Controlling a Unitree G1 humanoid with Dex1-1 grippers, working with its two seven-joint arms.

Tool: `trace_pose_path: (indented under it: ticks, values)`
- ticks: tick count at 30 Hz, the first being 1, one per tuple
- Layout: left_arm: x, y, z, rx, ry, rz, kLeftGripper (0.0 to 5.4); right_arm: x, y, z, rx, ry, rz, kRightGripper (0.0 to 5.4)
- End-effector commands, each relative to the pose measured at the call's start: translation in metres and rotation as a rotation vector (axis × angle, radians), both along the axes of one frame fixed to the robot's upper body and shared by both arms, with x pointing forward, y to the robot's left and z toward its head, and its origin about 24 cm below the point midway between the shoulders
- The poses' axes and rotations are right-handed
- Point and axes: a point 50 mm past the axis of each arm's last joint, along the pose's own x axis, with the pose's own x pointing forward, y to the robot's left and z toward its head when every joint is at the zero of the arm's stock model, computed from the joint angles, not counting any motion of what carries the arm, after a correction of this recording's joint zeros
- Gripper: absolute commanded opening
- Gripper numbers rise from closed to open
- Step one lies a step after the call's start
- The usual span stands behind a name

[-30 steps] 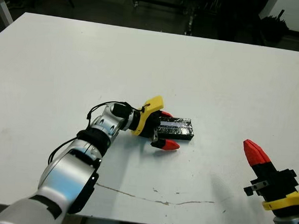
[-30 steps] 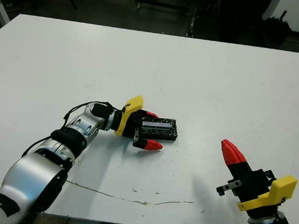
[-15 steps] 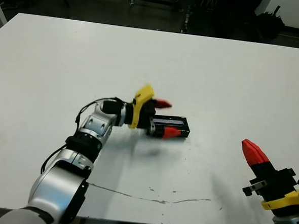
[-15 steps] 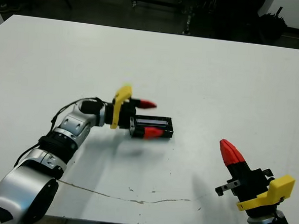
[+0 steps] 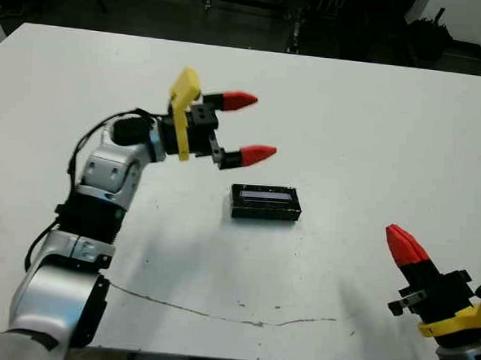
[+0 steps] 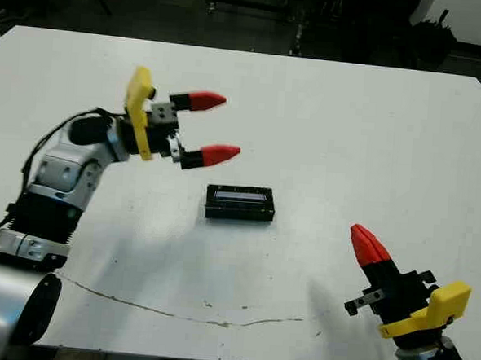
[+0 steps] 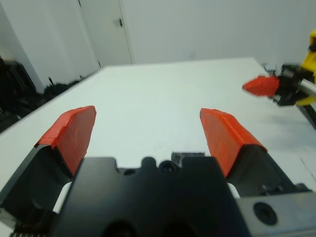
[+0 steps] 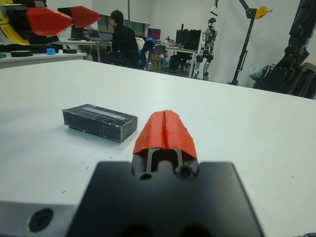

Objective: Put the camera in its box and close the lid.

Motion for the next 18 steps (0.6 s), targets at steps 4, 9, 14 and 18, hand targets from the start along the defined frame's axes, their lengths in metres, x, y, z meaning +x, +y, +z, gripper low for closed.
trace_pose_path:
  ticks: [4, 9, 14, 18]
  values:
    - [-0.023, -0.029, -0.036, -0.085, 0.042, 0.252, 4.97, -0.001, -0.002, 0.001, -0.012, 0.001, 0.003, 0.0]
    - [-0.041, -0.052, -0.062, -0.014, 0.055, 0.282, 4.26, -0.002, -0.002, 0.001, -0.005, 0.004, 0.001, 0.0]
    - [-0.051, -0.07, -0.082, 0.059, 0.101, 0.328, 3.48, -0.003, -0.001, -0.001, 0.002, 0.001, -0.002, 0.0]
    - [-0.056, -0.077, -0.099, 0.136, 0.135, 0.334, 2.86, -0.003, -0.001, -0.001, -0.005, 0.002, -0.005, 0.0]
